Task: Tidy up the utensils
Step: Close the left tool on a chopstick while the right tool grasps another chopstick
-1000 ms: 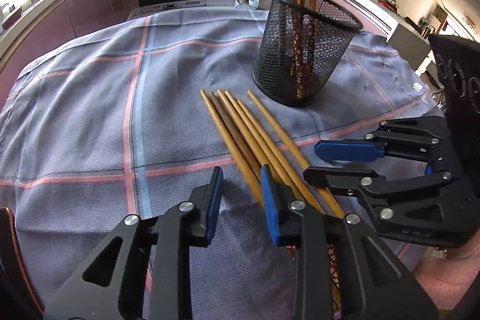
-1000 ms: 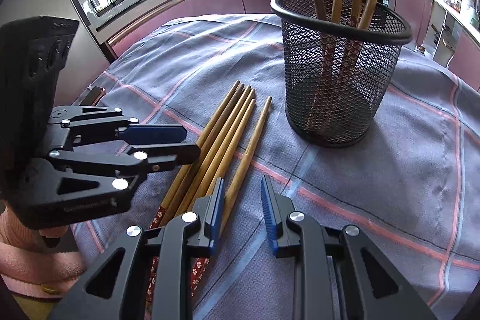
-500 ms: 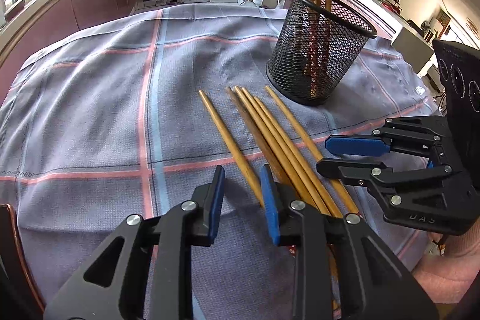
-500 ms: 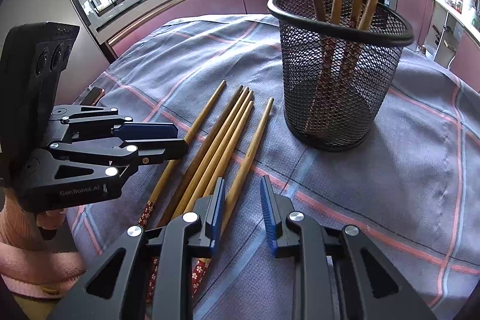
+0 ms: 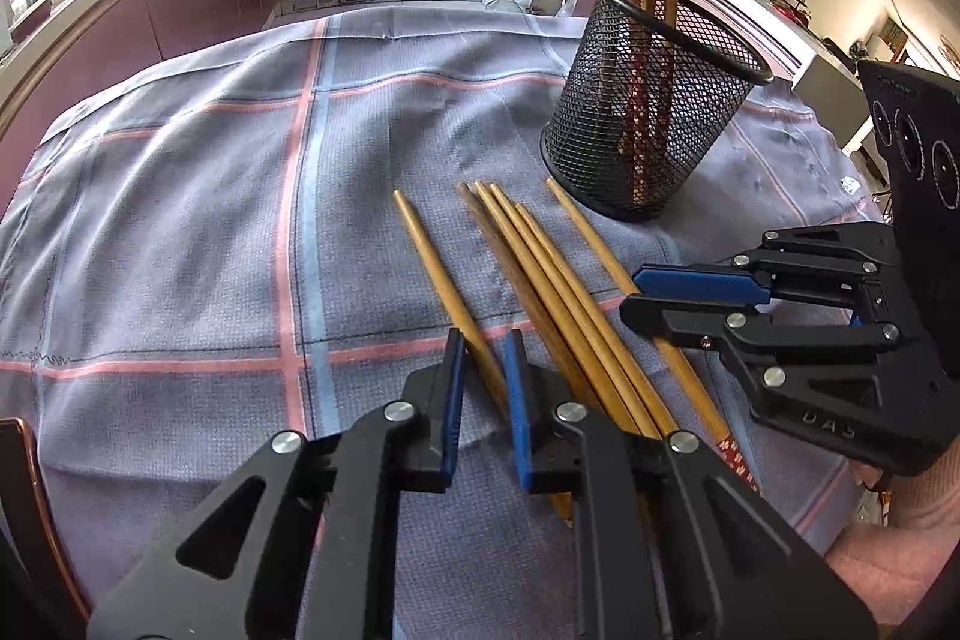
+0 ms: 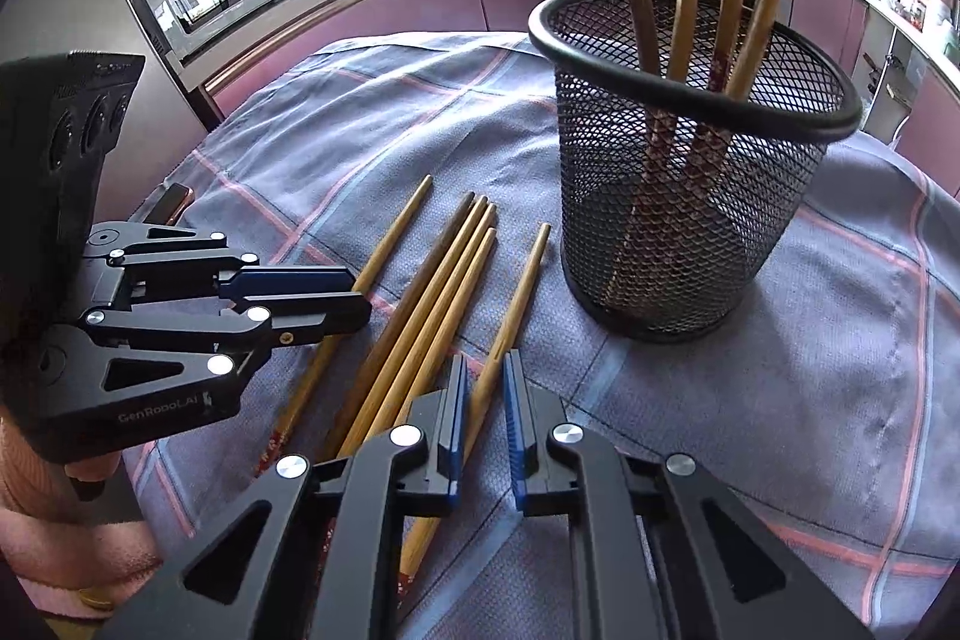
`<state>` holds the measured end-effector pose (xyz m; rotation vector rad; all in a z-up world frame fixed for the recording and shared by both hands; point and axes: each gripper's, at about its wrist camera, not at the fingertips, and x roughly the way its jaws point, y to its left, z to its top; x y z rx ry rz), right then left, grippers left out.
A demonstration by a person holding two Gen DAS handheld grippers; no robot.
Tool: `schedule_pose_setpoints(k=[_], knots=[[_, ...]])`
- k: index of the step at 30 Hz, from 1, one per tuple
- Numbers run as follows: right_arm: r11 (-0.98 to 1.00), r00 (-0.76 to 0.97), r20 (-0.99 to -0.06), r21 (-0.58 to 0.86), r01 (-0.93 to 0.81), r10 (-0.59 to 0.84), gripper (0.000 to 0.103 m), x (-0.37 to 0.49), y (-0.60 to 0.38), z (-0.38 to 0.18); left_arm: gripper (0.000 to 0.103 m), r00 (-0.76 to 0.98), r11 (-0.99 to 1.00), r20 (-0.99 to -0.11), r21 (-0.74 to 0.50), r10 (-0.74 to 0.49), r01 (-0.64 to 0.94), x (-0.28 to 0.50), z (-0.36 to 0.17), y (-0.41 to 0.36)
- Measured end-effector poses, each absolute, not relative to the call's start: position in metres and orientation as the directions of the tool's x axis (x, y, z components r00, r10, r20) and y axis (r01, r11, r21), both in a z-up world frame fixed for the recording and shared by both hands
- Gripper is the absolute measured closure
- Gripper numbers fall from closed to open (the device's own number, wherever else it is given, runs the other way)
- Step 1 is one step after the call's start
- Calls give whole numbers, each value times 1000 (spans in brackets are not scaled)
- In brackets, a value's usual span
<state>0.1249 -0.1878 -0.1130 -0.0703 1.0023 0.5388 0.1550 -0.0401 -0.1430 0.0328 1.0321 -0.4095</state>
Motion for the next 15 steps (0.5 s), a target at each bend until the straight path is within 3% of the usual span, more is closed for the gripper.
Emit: schedule_pose_setpoints(k=[4,6,12,15], knots=[[867,417,-818,183,-463,396,94,123,-191,-112,92,442,923,-839,-168,-318,346,152,-143,-36],[866,414,-820,182,-466,395,94,123,-191,-112,86,443,928,-845,-148,-298,342,152,-144,-36],[868,415,-825,166,-468,383,94,126,-187,-112,86,450,930,-846,-131,-285,344,154,-144,-41],[866,417,-822,170,-470,388,95,127,-186,-112,92,453,936,-844,-146,-287,322,155,-144,-38]])
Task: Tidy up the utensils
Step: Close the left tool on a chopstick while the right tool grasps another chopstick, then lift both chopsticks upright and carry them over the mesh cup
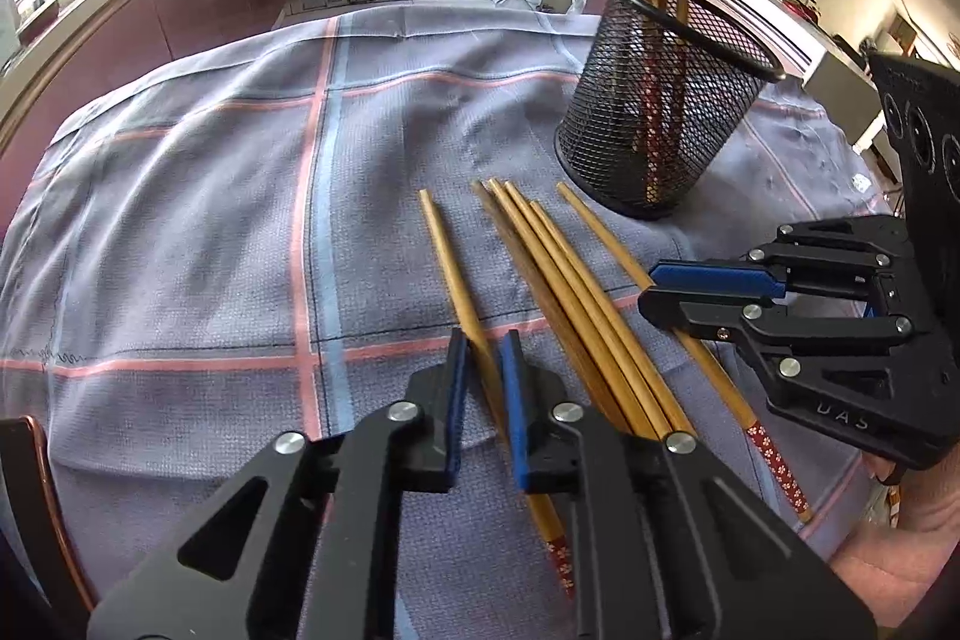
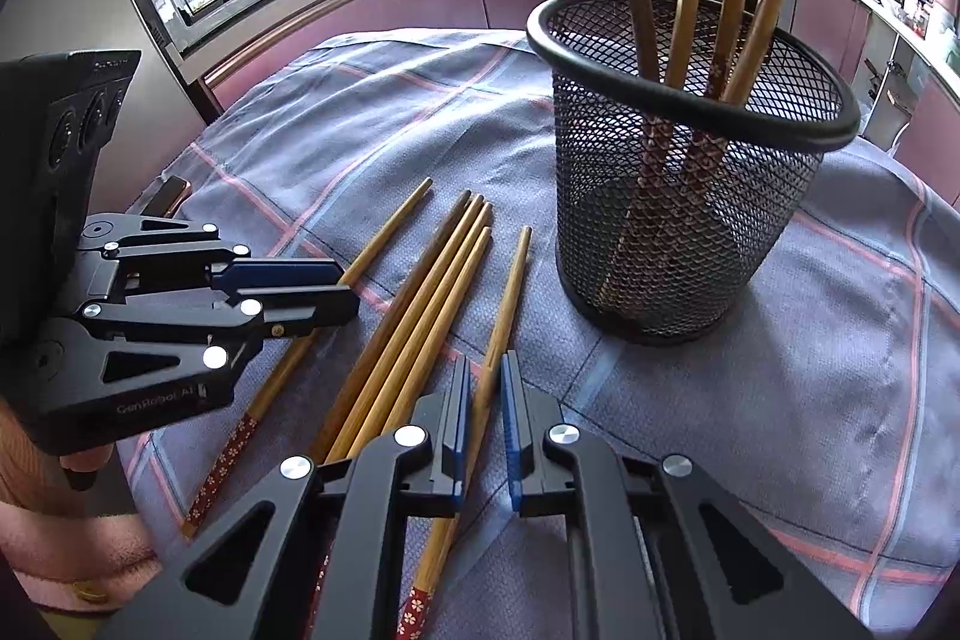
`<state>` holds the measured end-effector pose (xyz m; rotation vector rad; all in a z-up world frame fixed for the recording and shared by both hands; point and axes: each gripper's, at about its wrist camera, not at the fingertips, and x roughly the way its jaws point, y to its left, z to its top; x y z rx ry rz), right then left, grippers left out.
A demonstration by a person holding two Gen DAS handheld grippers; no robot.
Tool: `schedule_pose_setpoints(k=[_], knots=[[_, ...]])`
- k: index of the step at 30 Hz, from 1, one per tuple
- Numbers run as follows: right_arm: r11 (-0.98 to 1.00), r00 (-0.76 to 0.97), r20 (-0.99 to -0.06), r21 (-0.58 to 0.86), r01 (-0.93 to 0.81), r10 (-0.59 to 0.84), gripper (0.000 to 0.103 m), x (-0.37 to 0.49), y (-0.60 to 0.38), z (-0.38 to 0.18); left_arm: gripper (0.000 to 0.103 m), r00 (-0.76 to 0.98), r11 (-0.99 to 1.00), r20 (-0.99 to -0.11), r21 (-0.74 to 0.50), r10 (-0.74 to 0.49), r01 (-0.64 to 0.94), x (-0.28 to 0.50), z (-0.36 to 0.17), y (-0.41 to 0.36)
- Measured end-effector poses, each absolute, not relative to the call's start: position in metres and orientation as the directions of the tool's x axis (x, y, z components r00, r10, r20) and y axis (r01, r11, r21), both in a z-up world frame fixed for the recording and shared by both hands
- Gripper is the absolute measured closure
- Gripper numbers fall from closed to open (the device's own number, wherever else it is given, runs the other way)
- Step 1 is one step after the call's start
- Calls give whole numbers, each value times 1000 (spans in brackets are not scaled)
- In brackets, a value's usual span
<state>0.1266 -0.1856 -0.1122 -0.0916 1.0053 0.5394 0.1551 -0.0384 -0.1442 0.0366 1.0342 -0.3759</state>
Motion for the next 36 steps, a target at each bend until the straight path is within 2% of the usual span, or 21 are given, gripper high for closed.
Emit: schedule_pose_setpoints(k=[8,17,26,36], knots=[[853,448,-775,216,-476,446,98,116,-199,-94,96,478,935,-816,-197,-323,295,148,-135,-30],[820,503,-679,272,-504,534,98,100,-214,-57,96,557,902,-713,-286,-426,324,127,-87,-20],[826,600,-587,251,-504,544,98,89,-230,-17,96,608,853,-598,-353,-522,385,111,-35,-16],[842,682,-504,222,-491,530,98,83,-247,19,96,656,831,-509,-353,-557,431,104,12,-16]])
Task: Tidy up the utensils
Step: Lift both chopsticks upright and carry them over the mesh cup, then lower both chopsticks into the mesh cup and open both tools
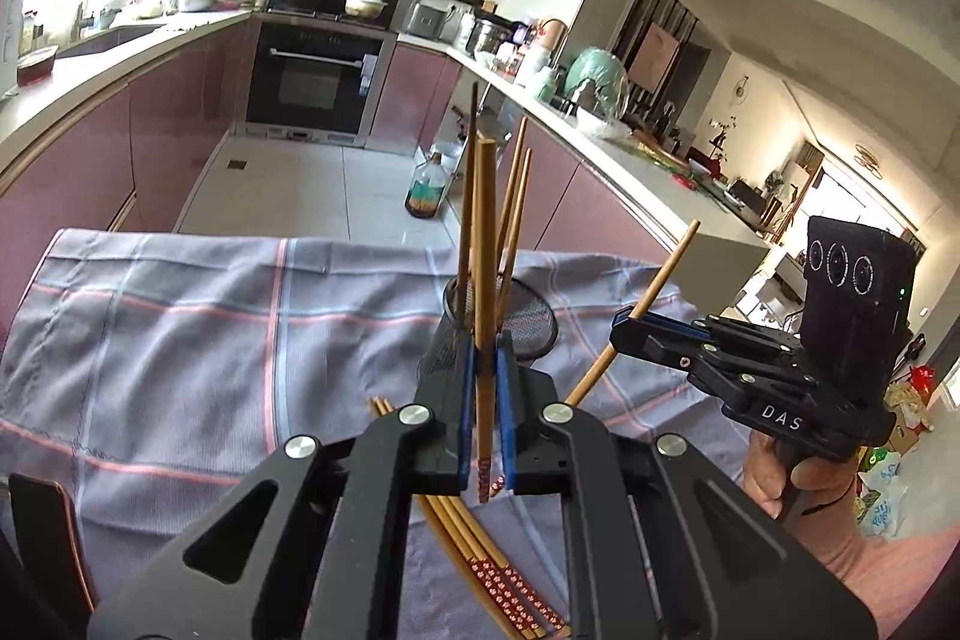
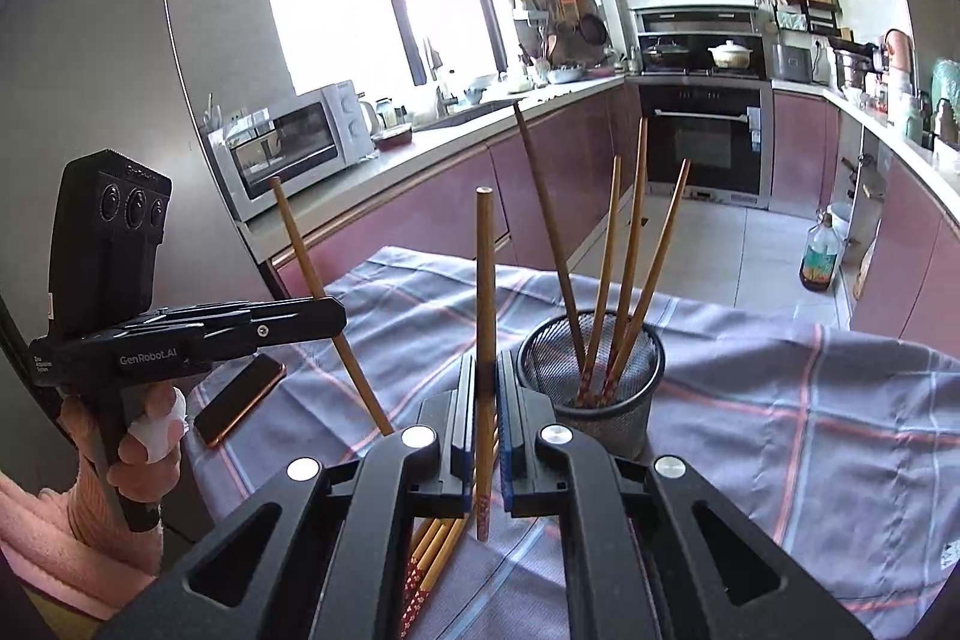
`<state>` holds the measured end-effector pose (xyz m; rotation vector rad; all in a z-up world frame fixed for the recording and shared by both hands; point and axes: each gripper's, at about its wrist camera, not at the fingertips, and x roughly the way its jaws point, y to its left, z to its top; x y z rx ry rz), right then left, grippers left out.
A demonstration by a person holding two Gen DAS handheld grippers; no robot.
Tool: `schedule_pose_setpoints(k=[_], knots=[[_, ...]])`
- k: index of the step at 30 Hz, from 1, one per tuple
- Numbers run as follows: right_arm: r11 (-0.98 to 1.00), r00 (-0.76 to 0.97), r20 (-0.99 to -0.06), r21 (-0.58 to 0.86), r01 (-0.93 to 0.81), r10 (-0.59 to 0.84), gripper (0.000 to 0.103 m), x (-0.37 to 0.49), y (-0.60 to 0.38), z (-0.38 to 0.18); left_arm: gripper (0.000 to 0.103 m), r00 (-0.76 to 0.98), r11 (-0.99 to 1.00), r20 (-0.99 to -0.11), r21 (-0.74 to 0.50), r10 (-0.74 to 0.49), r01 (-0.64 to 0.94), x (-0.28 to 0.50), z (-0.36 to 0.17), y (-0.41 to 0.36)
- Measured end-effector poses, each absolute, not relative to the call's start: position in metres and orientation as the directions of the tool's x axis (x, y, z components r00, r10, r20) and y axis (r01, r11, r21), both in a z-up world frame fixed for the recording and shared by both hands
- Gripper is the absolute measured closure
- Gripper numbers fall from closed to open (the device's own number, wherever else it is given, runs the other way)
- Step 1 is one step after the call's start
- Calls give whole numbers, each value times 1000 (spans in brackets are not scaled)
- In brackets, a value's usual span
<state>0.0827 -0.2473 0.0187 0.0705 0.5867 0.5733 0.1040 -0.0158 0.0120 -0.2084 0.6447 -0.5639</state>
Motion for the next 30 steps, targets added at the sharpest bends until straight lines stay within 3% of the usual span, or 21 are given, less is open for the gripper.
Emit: schedule_pose_setpoints(k=[20,30], knots=[[877,792,-383,144,-458,476,98,82,-269,79,96,735,841,-409,-280,-542,464,125,86,-46],[891,820,-351,147,-429,453,98,97,-277,86,96,743,853,-420,-260,-522,452,145,95,-65]])
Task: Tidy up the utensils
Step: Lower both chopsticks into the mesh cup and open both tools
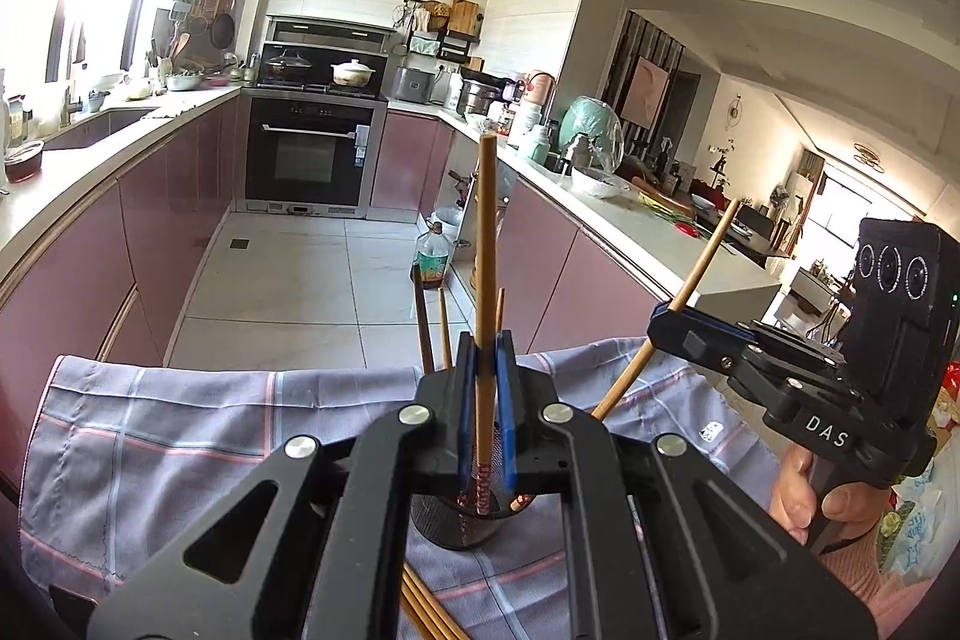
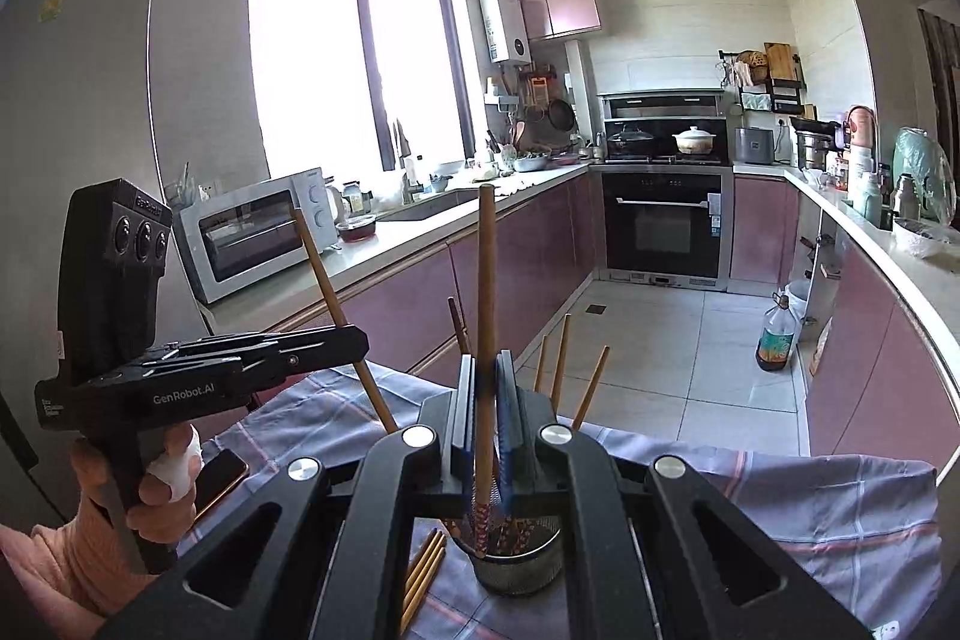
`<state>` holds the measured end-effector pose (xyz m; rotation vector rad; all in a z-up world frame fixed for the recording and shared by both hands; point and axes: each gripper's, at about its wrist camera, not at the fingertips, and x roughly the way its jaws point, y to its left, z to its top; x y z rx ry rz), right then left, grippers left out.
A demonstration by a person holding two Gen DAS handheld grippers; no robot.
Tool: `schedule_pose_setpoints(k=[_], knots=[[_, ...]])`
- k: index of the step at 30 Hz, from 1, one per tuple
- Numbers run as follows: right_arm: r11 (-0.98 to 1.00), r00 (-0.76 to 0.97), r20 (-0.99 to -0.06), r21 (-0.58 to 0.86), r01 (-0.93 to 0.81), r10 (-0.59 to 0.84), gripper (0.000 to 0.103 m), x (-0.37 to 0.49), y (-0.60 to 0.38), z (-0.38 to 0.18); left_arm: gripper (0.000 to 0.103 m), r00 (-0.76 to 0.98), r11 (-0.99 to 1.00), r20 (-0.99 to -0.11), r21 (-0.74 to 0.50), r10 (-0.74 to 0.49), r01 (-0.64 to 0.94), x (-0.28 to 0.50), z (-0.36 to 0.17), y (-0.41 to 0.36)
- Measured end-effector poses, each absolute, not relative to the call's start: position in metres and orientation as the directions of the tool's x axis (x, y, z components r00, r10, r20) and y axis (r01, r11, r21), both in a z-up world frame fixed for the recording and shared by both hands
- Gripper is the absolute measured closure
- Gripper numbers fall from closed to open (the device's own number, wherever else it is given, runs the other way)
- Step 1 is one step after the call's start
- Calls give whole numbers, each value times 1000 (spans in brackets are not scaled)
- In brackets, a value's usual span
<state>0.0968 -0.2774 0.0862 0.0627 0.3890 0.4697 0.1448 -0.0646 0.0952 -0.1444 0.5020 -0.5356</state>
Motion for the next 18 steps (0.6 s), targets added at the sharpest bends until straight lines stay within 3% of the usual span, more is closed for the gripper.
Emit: schedule_pose_setpoints(k=[18], knots=[[908,808,-416,153,-389,417,98,127,-275,64,96,723,884,-510,-232,-466,406,179,65,-84]])
